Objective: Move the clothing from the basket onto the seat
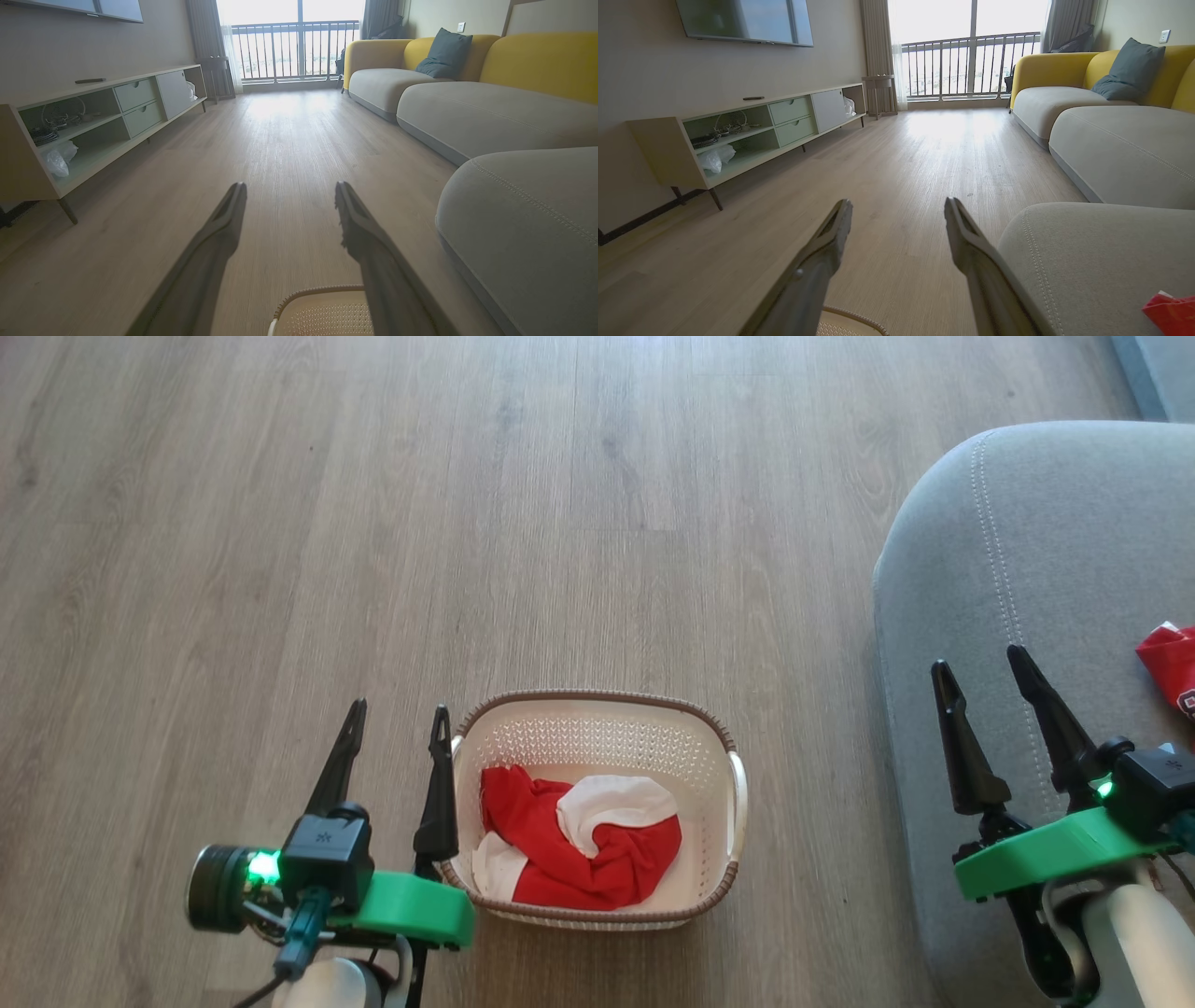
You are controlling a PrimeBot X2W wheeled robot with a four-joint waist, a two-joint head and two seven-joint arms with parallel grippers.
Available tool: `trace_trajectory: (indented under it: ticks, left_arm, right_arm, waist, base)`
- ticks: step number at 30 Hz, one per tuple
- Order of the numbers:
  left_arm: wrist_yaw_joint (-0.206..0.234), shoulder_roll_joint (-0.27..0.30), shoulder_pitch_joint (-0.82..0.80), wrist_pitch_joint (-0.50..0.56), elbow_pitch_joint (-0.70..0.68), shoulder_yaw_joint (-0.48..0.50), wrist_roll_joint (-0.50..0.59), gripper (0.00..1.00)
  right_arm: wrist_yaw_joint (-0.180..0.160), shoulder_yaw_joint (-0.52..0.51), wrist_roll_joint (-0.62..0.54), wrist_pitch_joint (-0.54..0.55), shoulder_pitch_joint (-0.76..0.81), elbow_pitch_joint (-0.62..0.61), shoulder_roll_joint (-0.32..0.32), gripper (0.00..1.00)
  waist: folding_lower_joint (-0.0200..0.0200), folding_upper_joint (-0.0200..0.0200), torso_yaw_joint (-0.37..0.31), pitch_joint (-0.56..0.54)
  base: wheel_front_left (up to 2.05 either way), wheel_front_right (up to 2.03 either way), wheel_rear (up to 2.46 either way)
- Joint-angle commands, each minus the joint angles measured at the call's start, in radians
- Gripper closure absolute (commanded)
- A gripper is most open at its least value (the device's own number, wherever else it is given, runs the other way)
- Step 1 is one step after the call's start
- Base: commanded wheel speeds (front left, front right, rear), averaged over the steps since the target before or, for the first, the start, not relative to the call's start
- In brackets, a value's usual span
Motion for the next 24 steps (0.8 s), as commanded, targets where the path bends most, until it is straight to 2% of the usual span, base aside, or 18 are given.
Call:
trace_trajectory:
  ticks: [1,16,24]
  left_arm:
    - [-0.004,-0.003,-0.043,-0.005,-0.029,0.023,0.005,0.0]
    - [-0.029,-0.003,-0.039,-0.005,-0.007,0.006,0.002,0.0]
    - [-0.067,-0.003,-0.076,-0.005,0.077,-0.031,0.022,0.0]
  right_arm:
    - [0.0,0.009,-0.004,-0.009,-0.022,-0.03,-0.003,0.0]
    - [0.0,0.005,-0.01,-0.009,-0.028,-0.025,-0.007,0.0]
    - [0.0,-0.003,-0.018,-0.009,-0.053,-0.036,-0.017,0.0]
  waist:
    - [0.0,0.0,-0.001,0.0]
    - [0.0,0.0,-0.027,0.011]
    - [0.0,0.0,-0.073,0.106]
  base:
    - [0.0,0.0,0.0]
    - [0.0,0.0,0.0]
    - [0.0,0.0,0.0]
